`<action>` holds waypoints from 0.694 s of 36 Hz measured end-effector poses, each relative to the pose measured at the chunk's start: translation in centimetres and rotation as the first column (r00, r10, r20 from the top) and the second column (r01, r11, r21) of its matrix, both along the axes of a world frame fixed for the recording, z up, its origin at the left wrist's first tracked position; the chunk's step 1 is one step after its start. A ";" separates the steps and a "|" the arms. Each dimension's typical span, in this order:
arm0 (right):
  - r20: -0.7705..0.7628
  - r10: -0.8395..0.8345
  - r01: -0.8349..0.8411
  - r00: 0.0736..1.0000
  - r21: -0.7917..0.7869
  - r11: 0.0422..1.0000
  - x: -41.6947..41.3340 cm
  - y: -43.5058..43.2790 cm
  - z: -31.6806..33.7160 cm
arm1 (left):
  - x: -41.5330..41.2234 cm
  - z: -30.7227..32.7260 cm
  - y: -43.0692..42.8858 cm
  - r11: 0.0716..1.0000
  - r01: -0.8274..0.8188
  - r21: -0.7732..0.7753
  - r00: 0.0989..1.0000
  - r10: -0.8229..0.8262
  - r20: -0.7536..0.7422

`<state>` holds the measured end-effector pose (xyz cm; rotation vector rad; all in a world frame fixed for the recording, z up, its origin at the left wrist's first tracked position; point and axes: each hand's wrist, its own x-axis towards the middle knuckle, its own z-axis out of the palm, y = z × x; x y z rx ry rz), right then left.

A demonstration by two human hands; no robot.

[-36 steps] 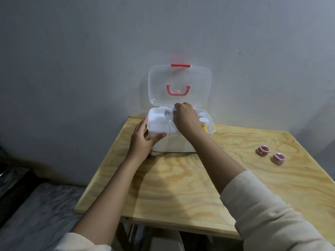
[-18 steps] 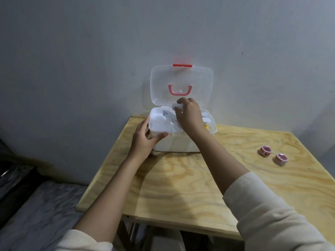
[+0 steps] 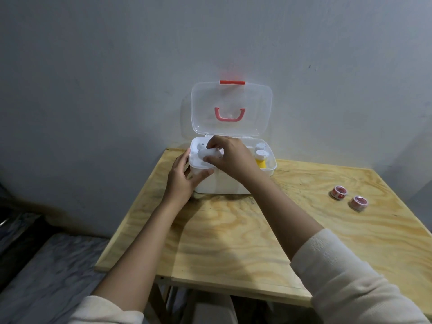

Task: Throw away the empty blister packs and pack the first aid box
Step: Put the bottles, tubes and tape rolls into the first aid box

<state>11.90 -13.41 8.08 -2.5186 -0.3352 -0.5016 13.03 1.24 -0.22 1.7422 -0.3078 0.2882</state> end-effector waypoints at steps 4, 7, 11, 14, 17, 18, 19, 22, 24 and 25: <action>-0.023 0.009 -0.011 1.000 -0.065 0.998 0.1 -0.2 0.0 | 0.0 0.1 0.0 1.000 -0.009 0.004 1.000 0.009 0.001; -0.058 0.038 -0.045 0.998 -0.108 0.993 0.0 -0.4 0.2 | -0.2 0.3 0.0 1.000 -0.008 -0.009 1.000 0.008 -0.002; -0.139 0.066 -0.089 0.988 -0.164 0.982 0.0 -0.9 0.7 | -0.3 0.3 0.0 1.000 0.012 -0.017 1.000 -0.012 -0.005; -0.136 0.048 -0.079 0.990 -0.235 0.969 0.4 -1.1 0.9 | -0.2 0.2 0.1 1.000 0.023 -0.021 1.000 -0.023 -0.007; -0.098 -0.001 -0.030 0.995 -0.311 0.950 0.7 -1.1 0.9 | -0.1 0.1 0.2 0.999 0.025 -0.020 1.000 -0.025 -0.012; -0.088 -0.020 -0.009 0.996 -0.319 0.948 0.8 -1.1 0.9 | -0.1 0.1 0.1 1.000 0.024 -0.018 1.000 -0.024 -0.013; -0.077 -0.038 0.011 0.996 -0.320 0.947 0.9 -1.1 0.9 | -0.1 0.1 0.1 1.000 0.025 -0.016 1.000 -0.025 -0.012; -0.050 -0.085 0.064 0.995 -0.333 0.941 1.1 -1.0 1.0 | -0.1 0.1 0.2 1.000 0.026 -0.018 1.000 -0.026 -0.018; -0.059 -0.104 0.078 0.993 -0.346 0.935 1.3 -1.1 1.0 | -0.1 0.1 0.2 1.000 0.021 -0.014 0.999 -0.021 -0.024; -0.074 -0.107 0.075 0.992 -0.347 0.935 1.4 -1.1 1.0 | -0.1 0.1 0.2 1.000 0.020 -0.012 0.999 -0.020 -0.027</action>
